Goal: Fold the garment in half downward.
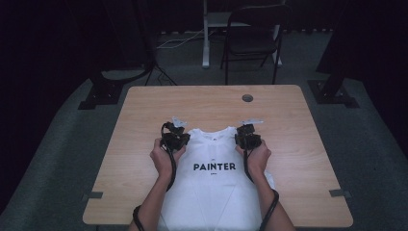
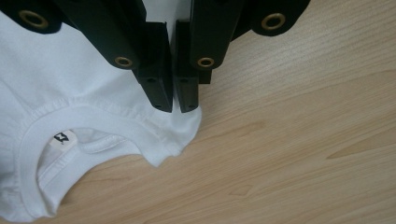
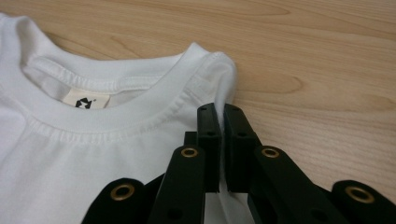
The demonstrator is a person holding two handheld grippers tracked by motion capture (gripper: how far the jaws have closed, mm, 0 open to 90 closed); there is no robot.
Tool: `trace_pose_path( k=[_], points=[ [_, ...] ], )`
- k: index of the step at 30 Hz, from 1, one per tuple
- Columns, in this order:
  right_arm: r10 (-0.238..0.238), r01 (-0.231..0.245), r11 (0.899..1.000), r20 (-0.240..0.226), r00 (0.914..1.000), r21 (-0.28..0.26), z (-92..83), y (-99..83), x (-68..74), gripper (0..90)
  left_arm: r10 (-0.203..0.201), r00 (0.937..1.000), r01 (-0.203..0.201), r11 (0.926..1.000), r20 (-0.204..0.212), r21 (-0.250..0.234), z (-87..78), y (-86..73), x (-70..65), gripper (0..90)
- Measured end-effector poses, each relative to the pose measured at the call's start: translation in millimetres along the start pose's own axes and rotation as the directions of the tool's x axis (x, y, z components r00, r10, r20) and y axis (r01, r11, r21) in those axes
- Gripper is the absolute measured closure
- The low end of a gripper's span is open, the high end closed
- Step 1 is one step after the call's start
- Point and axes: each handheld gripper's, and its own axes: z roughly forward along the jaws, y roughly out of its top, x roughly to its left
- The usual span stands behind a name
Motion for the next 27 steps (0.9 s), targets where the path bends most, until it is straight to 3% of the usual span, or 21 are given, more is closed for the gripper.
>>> trace_pose_path(
  k=[6,10,20,27],
  points=[
    [0.016,-0.015,1.000,0.026,0.9995,-0.021,-3.9,-4.3,2.5,87.0,-0.004,0.9995,0.004,1.0000,-0.031,-0.006,-3.2,-1.7,-8.2,86.9],
    [0.025,-0.023,0.999,0.053,0.9983,-0.048,-12.7,-5.3,8.9,87.0,-0.049,0.9986,0.048,0.9986,-0.022,-0.023,-7.1,-10.0,-8.4,86.9],
    [0.029,-0.023,0.998,0.119,0.9925,-0.055,-15.9,-4.2,19.2,87.1,-0.058,0.9972,0.056,0.9979,-0.048,-0.033,-8.6,-14.9,-13.7,87.0],
    [0.069,-0.063,0.996,0.101,0.9925,-0.063,-15.2,-1.3,14.8,87.3,-0.075,0.9959,0.074,0.9970,-0.050,-0.026,-1.2,-9.7,-4.3,87.1]
  ],
)
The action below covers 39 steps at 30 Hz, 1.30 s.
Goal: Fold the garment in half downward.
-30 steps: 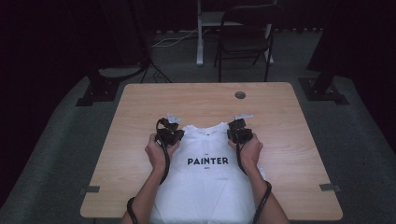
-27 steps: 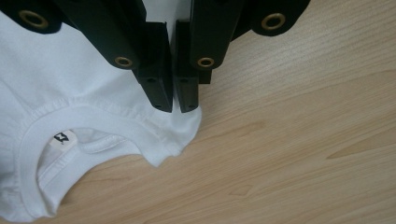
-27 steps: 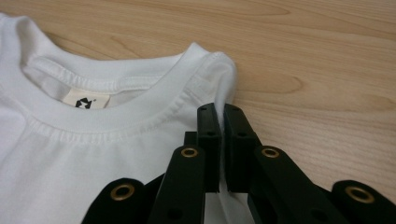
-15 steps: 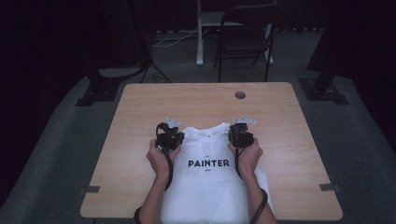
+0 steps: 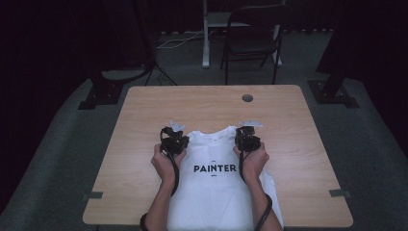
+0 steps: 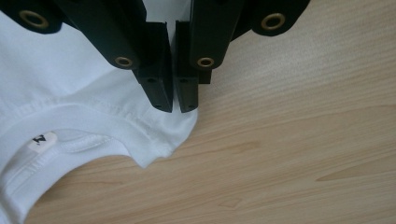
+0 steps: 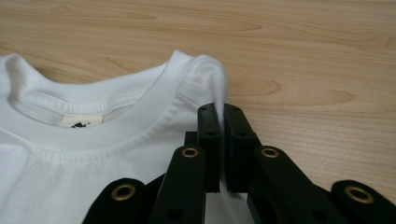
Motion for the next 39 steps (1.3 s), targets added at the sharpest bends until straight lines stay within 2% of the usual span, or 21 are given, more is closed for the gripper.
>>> trace_pose_path(
  k=[7,12,18,23,30,39],
  points=[
    [-0.003,0.003,1.000,0.007,1.0000,0.006,6.8,14.2,-1.3,87.4,0.002,1.0000,-0.002,1.0000,0.002,0.007,6.8,14.6,3.6,87.2],
    [0.013,-0.013,1.000,0.001,0.9999,-0.018,1.9,16.4,-4.7,87.4,-0.015,0.9994,0.016,0.9995,0.031,-0.027,0.6,18.7,10.3,87.3],
    [0.031,-0.030,0.998,0.006,0.9995,-0.063,-5.9,17.9,-2.3,87.4,-0.007,0.9997,0.008,0.9980,0.023,-0.063,-10.4,24.1,10.6,87.3],
    [0.038,-0.038,0.996,0.006,0.9993,-0.077,-7.8,21.8,-2.0,87.4,-0.011,0.9999,0.012,0.9965,0.014,-0.083,-12.3,26.7,9.9,87.3],
    [0.060,-0.060,0.994,0.002,0.9982,-0.092,-7.8,18.6,-3.0,87.4,-0.019,0.9998,0.020,0.9956,0.011,-0.092,-11.3,25.4,6.8,87.3],
    [0.064,-0.065,0.988,-0.009,0.9979,-0.142,-17.6,7.1,-1.6,87.4,-0.024,0.9997,0.023,0.9901,-0.005,-0.138,-25.6,15.3,-4.1,87.3]
  ],
)
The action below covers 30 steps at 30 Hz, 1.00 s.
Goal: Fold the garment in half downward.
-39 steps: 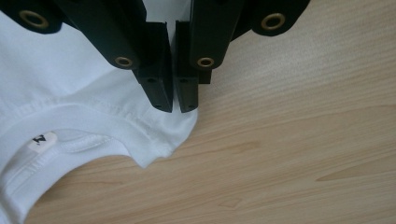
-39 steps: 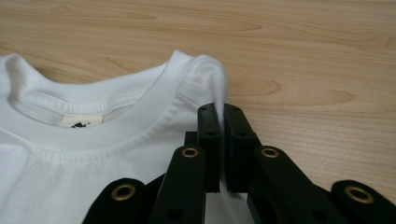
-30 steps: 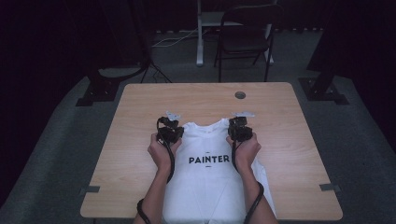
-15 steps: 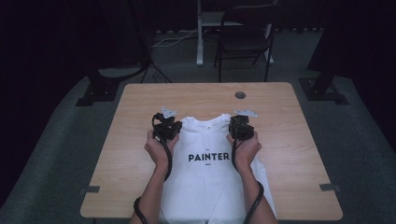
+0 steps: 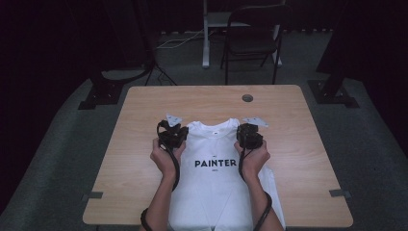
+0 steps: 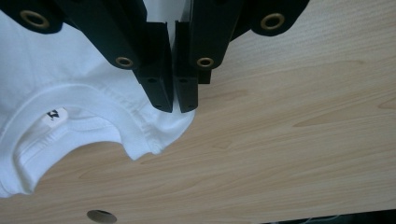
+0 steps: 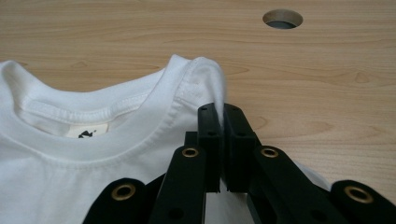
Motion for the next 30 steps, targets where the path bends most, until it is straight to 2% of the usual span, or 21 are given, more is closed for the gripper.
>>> trace_pose_path(
  k=[5,10,11,13,16,18,20,23,25,27,29,30],
  points=[
    [-0.008,0.008,1.000,-0.007,0.9999,-0.002,-6.5,-7.3,-0.5,87.4,0.001,1.0000,-0.001,1.0000,0.009,-0.003,-5.2,-6.1,-6.5,87.3],
    [-0.008,0.009,1.000,-0.018,0.9998,0.022,-4.9,-8.8,-0.9,87.4,-0.002,0.9998,0.002,0.9998,0.019,0.020,2.6,-4.2,-4.7,87.3],
    [-0.016,0.016,0.999,-0.018,0.9997,0.028,-3.6,-6.6,-0.9,87.4,0.000,0.9999,0.000,0.9993,0.015,0.037,9.5,2.2,0.6,87.3],
    [-0.028,0.028,0.999,-0.011,0.9996,0.046,3.1,5.3,-0.8,87.4,-0.022,0.9995,0.021,0.9986,0.023,0.049,18.0,9.9,9.2,87.5],
    [-0.020,0.020,0.998,-0.008,0.9998,0.061,14.5,21.9,-1.7,87.4,-0.048,0.9986,0.046,0.9969,0.025,0.065,30.2,21.8,20.9,87.7],
    [-0.016,0.017,0.998,-0.008,0.9998,0.061,21.4,33.7,-0.6,87.4,-0.049,0.9988,0.048,0.9970,0.009,0.060,35.0,30.8,25.6,87.7],
    [-0.023,0.023,0.999,0.000,0.9997,0.046,24.6,46.2,2.8,87.4,-0.041,0.9991,0.041,0.9986,-0.005,0.033,32.3,41.6,28.1,87.7],
    [-0.026,0.027,0.999,0.017,0.9995,-0.024,15.0,59.6,6.9,87.4,-0.033,0.9995,0.032,0.9982,-0.004,-0.050,10.0,55.2,24.6,87.6],
    [-0.014,0.016,0.995,0.018,0.9997,-0.099,-5.5,59.6,8.9,87.4,-0.031,0.9995,0.032,0.9917,0.008,-0.125,-17.5,55.1,17.3,87.6],
    [-0.008,0.010,0.984,0.013,0.9999,-0.177,-33.7,48.1,13.5,87.4,-0.004,1.0000,0.005,0.9825,0.006,-0.186,-45.4,45.5,4.0,87.6],
    [-0.013,0.014,0.971,0.006,0.9999,-0.238,-60.4,27.7,18.4,87.3,0.000,0.9995,0.007,0.9701,0.031,-0.242,-70.9,27.1,-10.0,87.6],
    [-0.013,0.016,0.962,0.011,0.9999,-0.272,-73.5,15.9,20.0,87.3,0.016,0.9997,-0.011,0.9647,0.019,-0.263,-82.7,16.6,-17.4,87.6]
  ],
)
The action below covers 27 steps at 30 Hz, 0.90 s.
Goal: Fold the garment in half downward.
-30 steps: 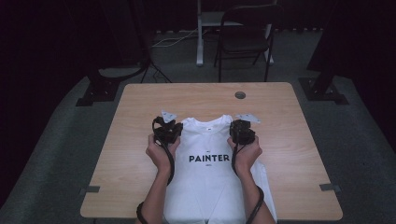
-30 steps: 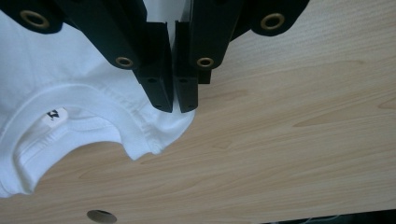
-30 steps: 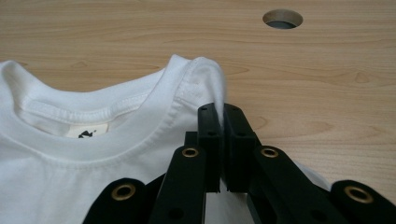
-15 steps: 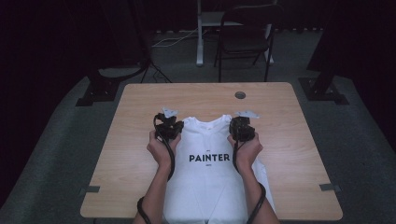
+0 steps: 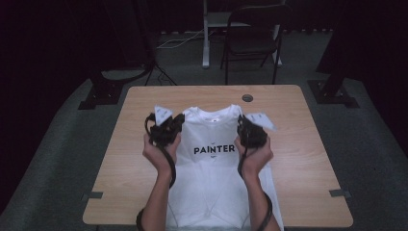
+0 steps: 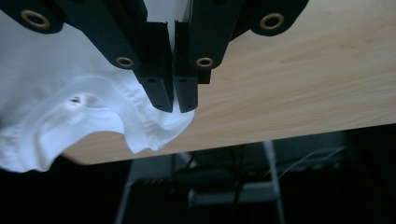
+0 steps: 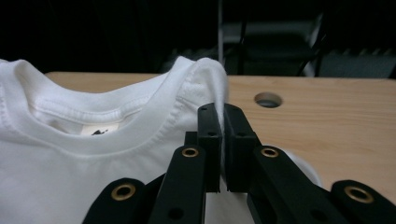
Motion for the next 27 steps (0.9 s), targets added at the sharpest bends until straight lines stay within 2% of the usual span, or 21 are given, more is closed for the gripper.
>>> trace_pose_path(
  k=[2,3,5,7,9,11,14,20,22,24,25,27],
  points=[
    [-0.004,0.004,0.999,-0.004,1.0000,-0.055,-30.2,-14.5,3.2,87.3,-0.013,0.9998,0.014,0.9988,0.014,-0.046,-25.5,-15.9,-10.8,87.6],
    [-0.004,0.004,0.996,0.000,1.0000,-0.087,-45.1,-20.8,4.0,87.2,-0.015,0.9999,0.016,0.9976,0.006,-0.067,-37.4,-23.8,-15.1,87.5],
    [-0.005,0.003,0.991,-0.014,0.9999,-0.133,-72.2,-31.3,6.0,87.2,-0.053,0.9979,0.057,0.9930,0.038,-0.103,-57.7,-38.4,-21.4,87.6],
    [-0.020,0.017,0.985,-0.016,0.9997,-0.171,-94.0,-39.9,9.3,87.2,-0.039,0.9988,0.042,0.9916,0.030,-0.122,-71.7,-50.5,-29.9,87.6],
    [-0.059,0.059,0.979,0.005,0.9982,-0.197,-109.2,-47.0,15.5,87.2,-0.027,0.9992,0.031,0.9914,0.031,-0.127,-79.2,-60.7,-37.4,87.5],
    [-0.090,0.092,0.970,0.021,0.9957,-0.224,-120.6,-53.1,20.6,87.2,-0.015,0.9992,0.019,0.9928,0.037,-0.118,-82.6,-69.8,-44.2,87.5],
    [-0.103,0.104,0.967,0.018,0.9946,-0.232,-131.1,-66.0,23.6,87.1,0.012,0.9992,-0.008,0.9953,0.038,-0.097,-83.9,-78.2,-51.8,87.5],
    [-0.116,0.118,0.962,0.020,0.9930,-0.248,-150.6,-85.1,21.3,87.1,0.007,0.9985,-0.003,0.9971,0.055,-0.076,-94.7,-97.0,-56.2,87.4],
    [-0.125,0.125,0.963,0.017,0.9920,-0.239,-157.5,-91.1,20.6,86.9,0.015,0.9985,-0.011,0.9973,0.052,-0.072,-98.1,-99.6,-56.6,87.3],
    [-0.134,0.132,0.965,0.007,0.9910,-0.227,-164.5,-99.7,21.7,86.5,0.031,0.9981,-0.029,0.9980,0.052,-0.056,-109.7,-111.2,-61.1,87.3],
    [-0.147,0.145,0.966,0.010,0.9891,-0.215,-168.8,-105.8,22.5,86.3,0.036,0.9980,-0.034,0.9985,0.051,-0.042,-111.0,-113.9,-62.0,87.2],
    [-0.147,0.143,0.971,-0.007,0.9892,-0.191,-173.4,-114.7,22.6,86.2,0.033,0.9978,-0.032,0.9992,0.058,-0.026,-112.6,-120.1,-62.0,87.1]
  ],
)
